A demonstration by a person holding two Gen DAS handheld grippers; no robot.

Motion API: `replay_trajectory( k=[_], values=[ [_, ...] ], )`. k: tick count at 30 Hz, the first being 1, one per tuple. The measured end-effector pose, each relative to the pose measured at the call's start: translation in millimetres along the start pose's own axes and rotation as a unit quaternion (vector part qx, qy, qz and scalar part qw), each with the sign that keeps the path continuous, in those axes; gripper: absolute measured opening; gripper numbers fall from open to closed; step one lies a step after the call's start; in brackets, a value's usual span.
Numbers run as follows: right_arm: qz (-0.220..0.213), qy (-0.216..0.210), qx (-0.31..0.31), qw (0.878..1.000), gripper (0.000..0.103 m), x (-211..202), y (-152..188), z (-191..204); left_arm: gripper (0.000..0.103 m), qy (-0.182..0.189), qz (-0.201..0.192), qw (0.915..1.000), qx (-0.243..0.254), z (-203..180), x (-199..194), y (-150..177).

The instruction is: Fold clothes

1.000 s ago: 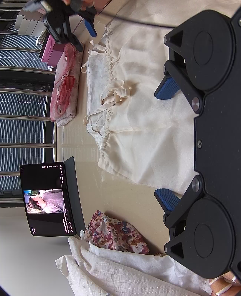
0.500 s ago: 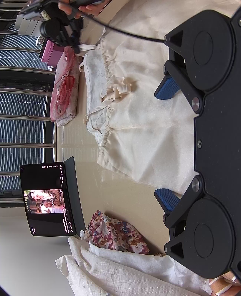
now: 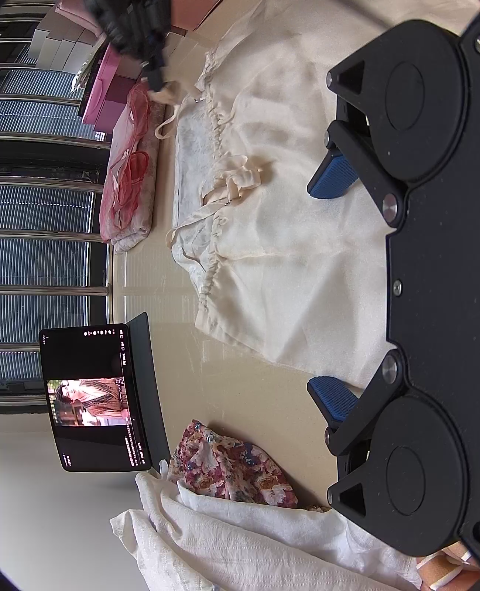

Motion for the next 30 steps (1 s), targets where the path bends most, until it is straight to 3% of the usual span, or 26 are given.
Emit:
replay_trajectory(
  k=[2,4,6,12,14,17,21,30],
  values=[
    [0.019,-0.019,-0.010,1.000,0.010,-5,9,6,0.103,0.000,0.000,1.0000,0.000,0,0,0],
    [0.041,-0.024,-0.022,0.999,0.042,-9,18,9,0.103,0.000,0.000,1.0000,0.000,0,0,0],
    [0.042,-0.006,-0.027,0.999,0.054,-12,21,6,0.103,0.000,0.000,1.0000,0.000,0,0,0],
    [-0.032,0.054,0.023,0.998,0.054,-26,0,-16,0.103,0.000,0.000,1.0000,0.000,0,0,0],
    [-0.041,0.050,0.025,0.998,0.053,-24,-4,-16,0.103,0.000,0.000,1.0000,0.000,0,0,0],
    [-0.023,0.037,0.012,0.999,0.040,-8,-2,-7,0.103,0.000,0.000,1.0000,0.000,0,0,0],
    [0.011,0.050,-0.007,0.999,0.009,12,11,4,0.103,0.000,0.000,1.0000,0.000,0,0,0],
    [0.041,0.060,-0.045,0.996,0.009,-4,43,10,0.103,0.000,0.000,1.0000,0.000,0,0,0]
  ],
)
Point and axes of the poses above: each gripper's, at about its wrist camera, not at the fingertips, and x roughly the way its jaws point, z to its left, y to its underside, the point moved 8 cm from there along x, roughly the way its jaws point, and after that the axes turned 10 degrees about -x, right-handed, at the moved point
